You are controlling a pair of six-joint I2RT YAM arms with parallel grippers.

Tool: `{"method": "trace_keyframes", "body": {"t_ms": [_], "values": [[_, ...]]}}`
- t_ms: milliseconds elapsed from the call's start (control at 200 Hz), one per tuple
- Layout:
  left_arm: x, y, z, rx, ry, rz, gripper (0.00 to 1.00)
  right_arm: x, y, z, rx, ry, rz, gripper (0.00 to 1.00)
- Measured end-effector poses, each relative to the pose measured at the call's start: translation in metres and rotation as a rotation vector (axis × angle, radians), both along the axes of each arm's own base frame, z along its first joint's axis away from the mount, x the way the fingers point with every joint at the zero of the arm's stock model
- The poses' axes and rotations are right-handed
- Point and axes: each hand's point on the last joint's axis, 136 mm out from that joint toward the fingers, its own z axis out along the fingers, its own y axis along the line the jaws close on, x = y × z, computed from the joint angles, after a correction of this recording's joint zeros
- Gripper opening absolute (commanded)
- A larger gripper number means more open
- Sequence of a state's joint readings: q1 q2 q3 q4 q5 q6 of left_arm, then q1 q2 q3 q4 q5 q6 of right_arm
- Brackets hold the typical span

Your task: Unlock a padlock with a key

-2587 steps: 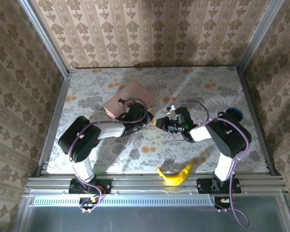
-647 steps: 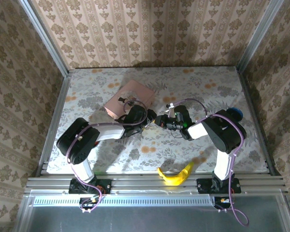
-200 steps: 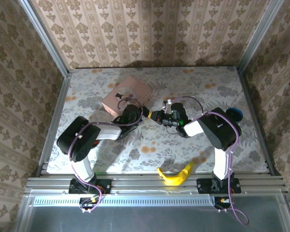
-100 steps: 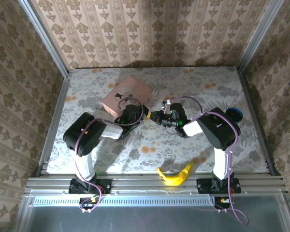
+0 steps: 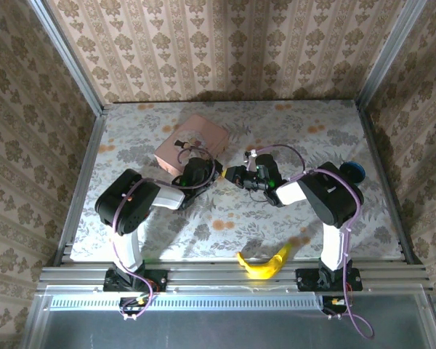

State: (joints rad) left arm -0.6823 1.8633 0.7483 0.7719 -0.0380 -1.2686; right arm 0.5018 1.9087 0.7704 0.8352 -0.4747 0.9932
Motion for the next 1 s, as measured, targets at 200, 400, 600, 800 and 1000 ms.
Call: {"method": "trace_keyframes", "body": {"t_ms": [200,400,600,800,1000], "values": [[-0.024,-0.005,0.000,0.000,0.011,-0.044,0.00,-0.017,-0.014,0.031,-0.115,-0.077,-0.017,0.21],[-0.061,0.000,0.000,0.020,0.067,-0.087,0.00,-0.053,-0.016,0.054,-0.285,-0.166,0.017,0.21],[-0.083,0.007,0.000,0.036,0.125,-0.100,0.00,-0.087,-0.016,0.037,-0.471,-0.197,0.087,0.22],[-0.085,0.003,-0.002,-0.010,0.171,-0.096,0.00,-0.104,-0.018,0.017,-0.619,-0.219,0.138,0.26],[-0.083,0.000,-0.001,-0.032,0.172,-0.093,0.00,-0.113,-0.016,0.005,-0.758,-0.275,0.181,0.38]]}}
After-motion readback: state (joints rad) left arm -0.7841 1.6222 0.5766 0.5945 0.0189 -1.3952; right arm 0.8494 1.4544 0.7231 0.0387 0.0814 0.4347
